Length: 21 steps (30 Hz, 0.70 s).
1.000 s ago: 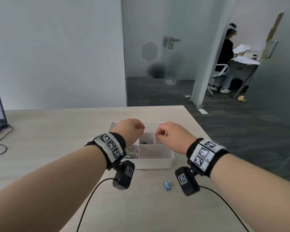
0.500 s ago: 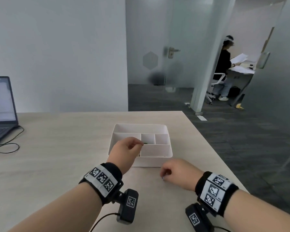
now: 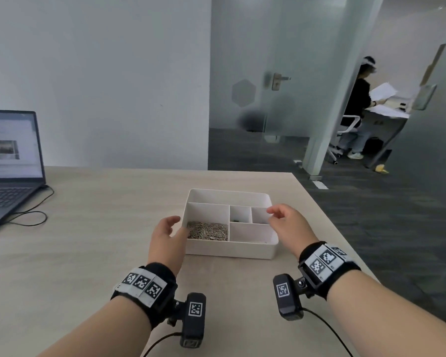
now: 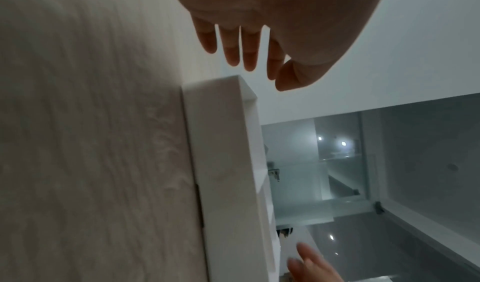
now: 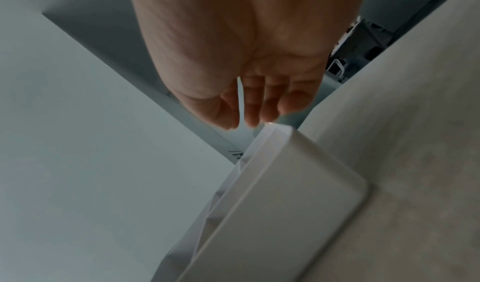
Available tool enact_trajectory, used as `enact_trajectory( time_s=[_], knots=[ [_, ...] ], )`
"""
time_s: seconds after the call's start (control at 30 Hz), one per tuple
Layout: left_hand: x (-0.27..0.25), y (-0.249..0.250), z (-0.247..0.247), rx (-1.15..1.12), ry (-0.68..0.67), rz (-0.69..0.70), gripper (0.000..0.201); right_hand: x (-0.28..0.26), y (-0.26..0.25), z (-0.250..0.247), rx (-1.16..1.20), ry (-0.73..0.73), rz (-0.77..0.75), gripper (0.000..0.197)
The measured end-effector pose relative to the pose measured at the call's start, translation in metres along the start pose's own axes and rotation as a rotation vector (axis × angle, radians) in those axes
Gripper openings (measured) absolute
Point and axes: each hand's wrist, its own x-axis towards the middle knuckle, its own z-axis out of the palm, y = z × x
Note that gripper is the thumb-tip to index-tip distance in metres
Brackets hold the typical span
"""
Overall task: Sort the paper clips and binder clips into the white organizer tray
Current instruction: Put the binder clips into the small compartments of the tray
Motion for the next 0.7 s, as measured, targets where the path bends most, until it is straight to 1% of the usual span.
enact_trajectory(
  time_s=[0.07, 0.13, 0.2, 0.23, 0.27, 0.33, 0.4, 0.47, 0.57, 0.7],
  knots=[
    [0.001, -0.005, -0.001, -0.002, -0.028, -0.074, 0.039, -0.006, 0.009, 0.001, 0.008, 0.067, 0.04, 0.031],
    [0.003, -0.008, 0.0, 0.019, -0.061, -0.145, 0.049, -0.01, 0.019, 0.005, 0.1, 0.053, 0.146, 0.04],
    [0.005, -0.008, 0.002, 0.076, -0.105, -0.149, 0.046, -0.014, 0.025, 0.013, 0.18, -0.021, 0.237, 0.041],
    [0.007, -0.006, 0.004, 0.121, -0.13, -0.128, 0.04, -0.016, 0.028, 0.016, 0.177, -0.048, 0.256, 0.041],
    [0.008, -0.003, 0.005, 0.159, -0.151, -0.102, 0.032, -0.017, 0.031, 0.02, 0.161, -0.057, 0.251, 0.038],
    [0.01, 0.002, 0.006, 0.21, -0.166, -0.085, 0.026, -0.015, 0.036, 0.026, 0.109, -0.03, 0.223, 0.034],
    [0.01, 0.007, 0.004, 0.2, -0.16, -0.107, 0.027, -0.012, 0.041, 0.028, 0.113, 0.007, 0.22, 0.034],
    [0.007, 0.008, 0.001, 0.185, -0.163, -0.12, 0.033, -0.011, 0.046, 0.027, 0.106, 0.028, 0.239, 0.033],
    [-0.006, 0.002, 0.0, 0.133, -0.204, -0.122, 0.04, -0.015, 0.054, 0.022, 0.114, 0.052, 0.279, 0.037],
    [-0.022, 0.0, 0.0, 0.026, -0.258, -0.143, 0.039, -0.017, 0.066, 0.014, 0.093, 0.066, 0.297, 0.037]
  ],
)
